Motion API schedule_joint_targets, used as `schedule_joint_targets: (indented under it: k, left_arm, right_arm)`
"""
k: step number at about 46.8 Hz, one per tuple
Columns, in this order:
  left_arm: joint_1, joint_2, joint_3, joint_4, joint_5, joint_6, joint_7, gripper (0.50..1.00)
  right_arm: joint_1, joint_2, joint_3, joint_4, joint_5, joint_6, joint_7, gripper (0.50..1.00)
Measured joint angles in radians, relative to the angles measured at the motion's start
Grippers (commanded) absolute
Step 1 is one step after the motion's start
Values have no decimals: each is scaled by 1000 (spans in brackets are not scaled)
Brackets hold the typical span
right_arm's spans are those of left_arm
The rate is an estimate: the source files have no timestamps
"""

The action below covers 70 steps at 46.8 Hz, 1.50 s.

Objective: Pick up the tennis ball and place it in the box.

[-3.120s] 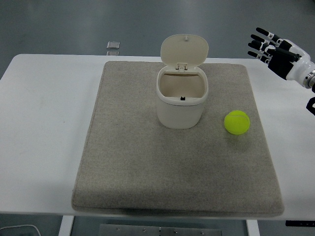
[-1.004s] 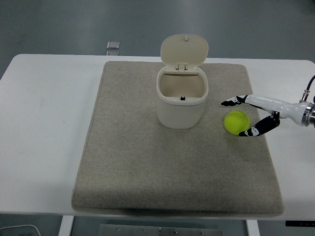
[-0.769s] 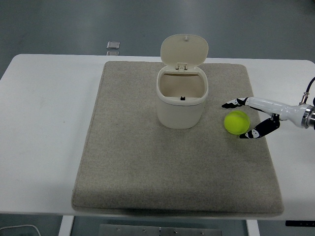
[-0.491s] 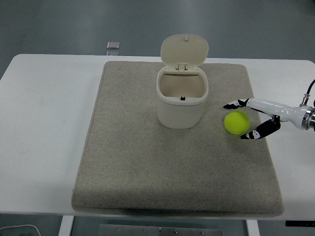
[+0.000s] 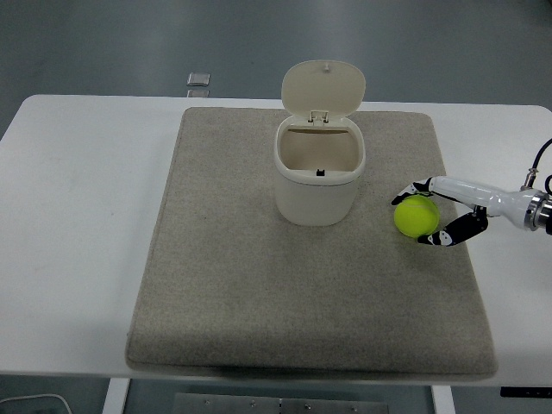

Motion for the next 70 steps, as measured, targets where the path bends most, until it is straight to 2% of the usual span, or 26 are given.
schedule_joint_targets:
  k: [4, 10, 17, 29, 36, 48, 58, 66, 70]
  left_arm:
    - [0, 0, 0, 0, 0, 0, 0, 992]
    - [0, 0, 0, 0, 0, 0, 0, 992]
    - [0, 0, 0, 0, 0, 0, 0, 992]
    - [0, 0, 0, -1, 0, 0, 0, 992]
    - [0, 0, 0, 0, 0, 0, 0, 992]
    - [0, 0, 0, 0, 0, 0, 0, 992]
    - [0, 0, 0, 0, 0, 0, 0, 992]
    - [0, 0, 0, 0, 0, 0, 0, 992]
    - [0, 0, 0, 0, 0, 0, 0, 992]
  right_arm:
    - [2, 0, -2, 0, 0, 0, 0, 642]
    - [6, -2, 6, 0, 7, 0, 4, 500]
    - [22, -13, 17, 14, 21, 12, 30, 500]
    - [67, -19, 19, 28, 30, 43, 163, 500]
    - [124, -34, 22, 34, 105, 96, 235, 500]
    - [241, -13, 22, 36, 184, 152, 238, 500]
    - [281, 91, 19, 30, 184, 144, 238, 500]
    - [292, 164, 18, -2, 182, 137, 176, 500]
    - [302, 195, 17, -22, 182, 108, 138, 500]
